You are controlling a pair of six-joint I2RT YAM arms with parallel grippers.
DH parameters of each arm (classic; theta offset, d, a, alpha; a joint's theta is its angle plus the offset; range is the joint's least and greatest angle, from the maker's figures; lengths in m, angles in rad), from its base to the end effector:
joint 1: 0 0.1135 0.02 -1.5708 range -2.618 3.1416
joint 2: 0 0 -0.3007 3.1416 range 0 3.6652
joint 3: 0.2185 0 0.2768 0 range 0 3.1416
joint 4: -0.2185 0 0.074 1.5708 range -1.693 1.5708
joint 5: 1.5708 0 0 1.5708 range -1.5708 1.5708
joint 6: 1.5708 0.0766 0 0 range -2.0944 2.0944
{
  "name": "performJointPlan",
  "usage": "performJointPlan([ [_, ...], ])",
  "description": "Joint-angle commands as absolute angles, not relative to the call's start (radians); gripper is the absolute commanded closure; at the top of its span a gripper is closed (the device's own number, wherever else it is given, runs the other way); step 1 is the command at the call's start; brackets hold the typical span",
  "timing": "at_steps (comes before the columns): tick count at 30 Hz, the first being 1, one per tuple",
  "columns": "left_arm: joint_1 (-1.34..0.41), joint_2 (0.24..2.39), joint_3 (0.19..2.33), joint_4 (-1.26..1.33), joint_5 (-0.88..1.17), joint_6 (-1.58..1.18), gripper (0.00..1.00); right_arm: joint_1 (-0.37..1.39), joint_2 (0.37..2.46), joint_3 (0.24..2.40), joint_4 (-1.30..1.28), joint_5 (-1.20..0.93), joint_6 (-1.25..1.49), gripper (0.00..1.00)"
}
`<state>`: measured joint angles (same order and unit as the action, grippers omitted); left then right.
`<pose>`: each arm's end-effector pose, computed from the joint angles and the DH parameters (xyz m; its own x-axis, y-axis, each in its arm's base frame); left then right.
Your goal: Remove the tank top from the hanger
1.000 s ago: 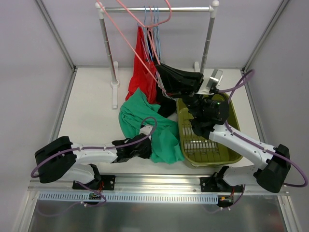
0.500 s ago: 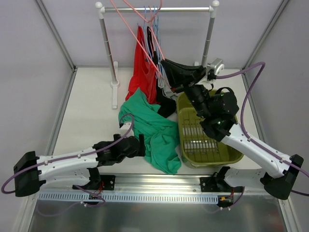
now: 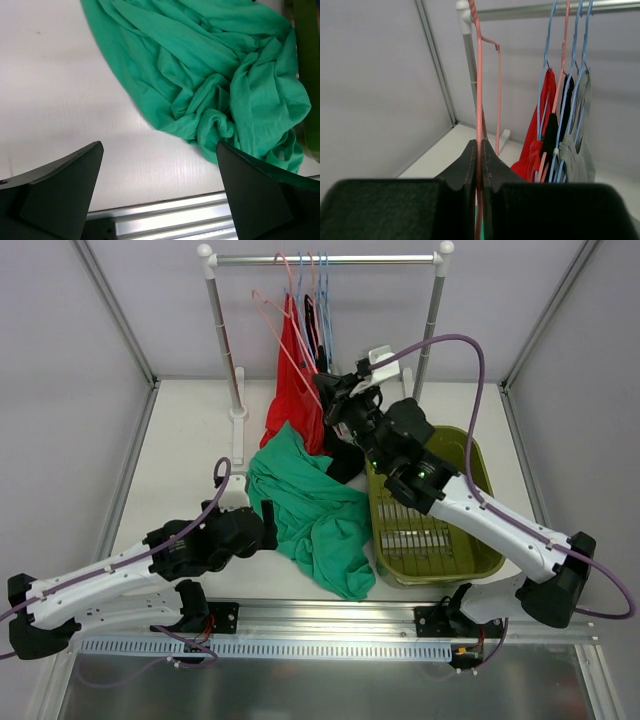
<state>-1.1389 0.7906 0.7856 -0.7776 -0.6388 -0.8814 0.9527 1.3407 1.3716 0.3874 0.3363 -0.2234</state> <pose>0.1148 -0.1399 0.2903 -0.6138 -0.1482 -0.7754 0.1234 0.9521 -0.2797 0.2254 0.2733 0.5340 0.3613 0.1472 -0.9208 -0.5277 0.8464 -0.0717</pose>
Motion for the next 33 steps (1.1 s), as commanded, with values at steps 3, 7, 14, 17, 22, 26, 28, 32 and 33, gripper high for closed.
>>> performJointPlan([
  [3,-1.135,0.772,0.937,-0.997,-0.736,-0.813,0.01,0.960,1.414,1.511,0.331,0.463,-0.156,1.00],
  [7,-1.132,0.765,0.997,-1.072,-0.736,-0.764,0.01,0.956,1.531,1.644,0.299,0.500,-0.175,1.00],
  [14,-1.132,0.721,0.983,-1.080,-0.706,-0.653,0.01,0.919,1.794,1.975,0.219,0.532,-0.172,1.00],
  [17,-1.134,0.678,0.965,-1.074,-0.718,-0.669,0.01,0.893,1.900,2.121,0.173,0.526,-0.141,1.00],
  [22,-1.134,0.629,0.951,-1.071,-0.736,-0.690,0.01,0.845,2.037,2.246,0.149,0.494,-0.089,1.00],
  [26,-1.134,0.601,0.948,-1.071,-0.739,-0.693,0.01,0.842,2.057,2.234,0.143,0.488,-0.071,1.00],
  [28,-1.134,0.597,0.946,-1.071,-0.738,-0.693,0.01,0.844,2.031,2.180,0.147,0.474,-0.051,1.00],
  [32,-1.134,0.581,0.945,-1.071,-0.739,-0.695,0.01,0.845,2.014,2.129,0.155,0.476,-0.032,1.00],
  [33,-1.134,0.580,0.945,-1.071,-0.739,-0.695,0.01,0.845,2.016,2.125,0.150,0.477,-0.031,1.00],
])
